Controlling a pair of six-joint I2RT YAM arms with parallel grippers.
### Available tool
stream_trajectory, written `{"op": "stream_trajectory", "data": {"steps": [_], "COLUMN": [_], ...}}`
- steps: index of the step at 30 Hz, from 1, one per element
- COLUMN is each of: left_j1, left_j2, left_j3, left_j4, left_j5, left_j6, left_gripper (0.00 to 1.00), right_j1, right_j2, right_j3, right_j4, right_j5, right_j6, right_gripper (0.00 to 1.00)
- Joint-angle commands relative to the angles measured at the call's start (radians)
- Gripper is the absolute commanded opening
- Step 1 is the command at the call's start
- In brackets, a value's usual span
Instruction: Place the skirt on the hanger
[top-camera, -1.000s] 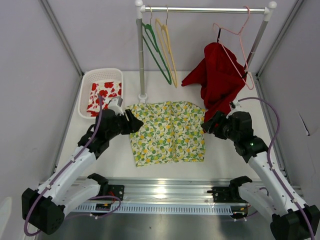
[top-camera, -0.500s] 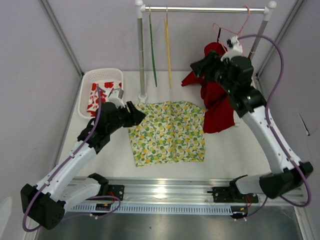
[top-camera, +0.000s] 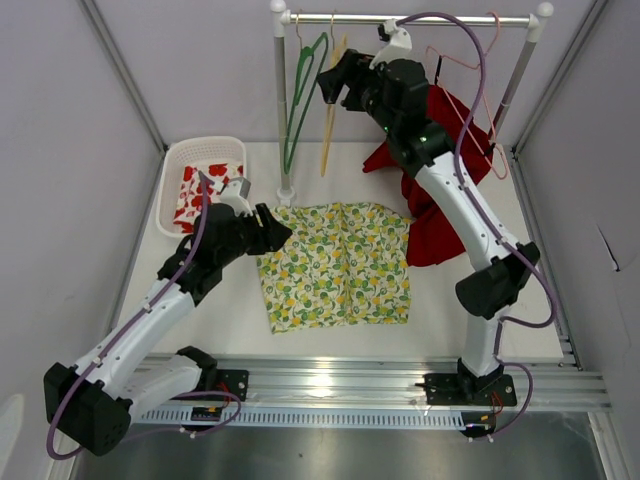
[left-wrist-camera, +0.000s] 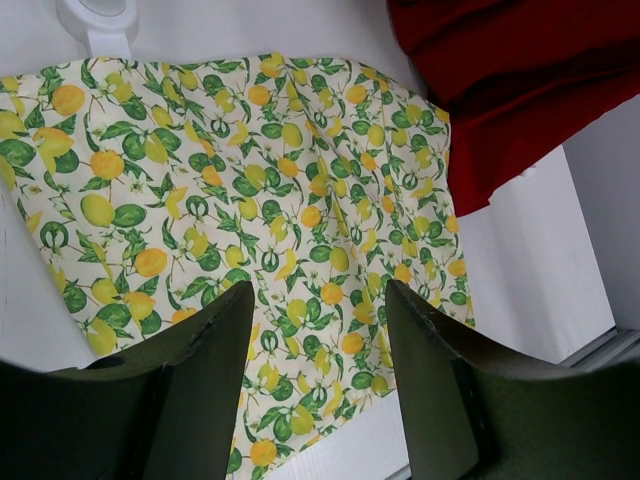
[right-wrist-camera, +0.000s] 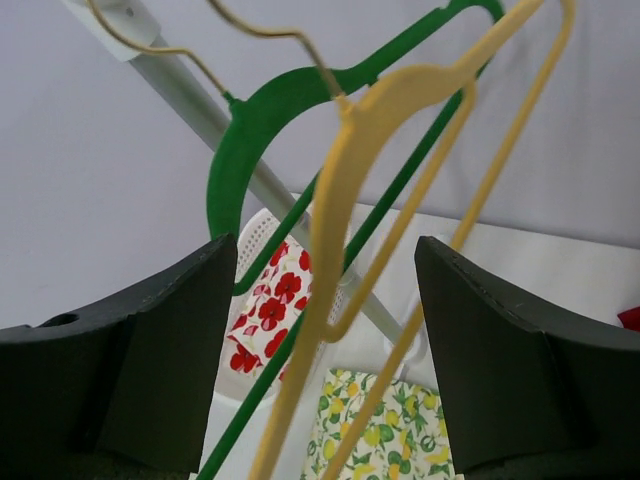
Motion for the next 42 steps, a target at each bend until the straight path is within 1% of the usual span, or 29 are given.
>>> {"op": "stream_trajectory", "data": {"steps": [1,2,5,8,10,11,16,20,25,28,31,34,39,42], "left_j1": [-0.007,-0.007,-0.007,-0.007,-0.007,-0.007,-0.007,-0.007,-0.007,-0.007,-0.007,-0.007,-0.007,-0.007], "left_j2": [0.000,-0.002,-0.006,-0.013,-0.014,-0.014,-0.016,-0.014,-0.011,-0.014,-0.011,-0.003,0.003,0.003], "left_j3": [0.003,0.004,0.001,0.006,0.007,0.007,0.003,0.000,-0.004,-0.007,-0.013,-0.011,-0.013,-0.014], "left_j4": [0.031,0.031,0.023,0.014,0.011,0.010,0.007,0.013,0.016,0.017,0.019,0.022,0.028,0.026], "left_j5": [0.020,0.021,0.017,0.012,0.012,0.014,0.014,0.015,0.021,0.023,0.026,0.032,0.038,0.038], "left_j6": [0.021,0.021,0.028,0.036,0.038,0.039,0.044,0.044,0.044,0.042,0.042,0.044,0.042,0.042], "left_gripper": [0.60,0.60,0.60,0.61,0.61,0.61,0.61,0.61,0.61,0.61,0.61,0.61,0.61,0.61], "right_j1": [0.031,0.034,0.041,0.044,0.046,0.044,0.049,0.051,0.057,0.063,0.077,0.087,0.087,0.087], "right_j2": [0.037,0.047,0.089,0.110,0.115,0.118,0.104,0.067,0.047,0.038,0.006,-0.011,0.000,0.043], "right_j3": [0.110,0.123,0.172,0.193,0.193,0.193,0.173,0.135,0.123,0.118,0.066,0.054,0.081,0.153], "right_j4": [-0.008,-0.017,-0.050,-0.070,-0.074,-0.074,-0.087,-0.082,-0.080,-0.099,-0.074,-0.070,-0.057,-0.073], "right_j5": [0.096,0.136,0.173,0.202,0.219,0.224,0.250,0.270,0.281,0.307,0.328,0.356,0.367,0.367], "right_j6": [-0.071,-0.085,-0.097,-0.109,-0.123,-0.125,-0.151,-0.163,-0.194,-0.198,-0.215,-0.247,-0.301,-0.333], "right_gripper": [0.77,0.76,0.72,0.61,0.57,0.54,0.47,0.46,0.46,0.44,0.42,0.40,0.41,0.41]}}
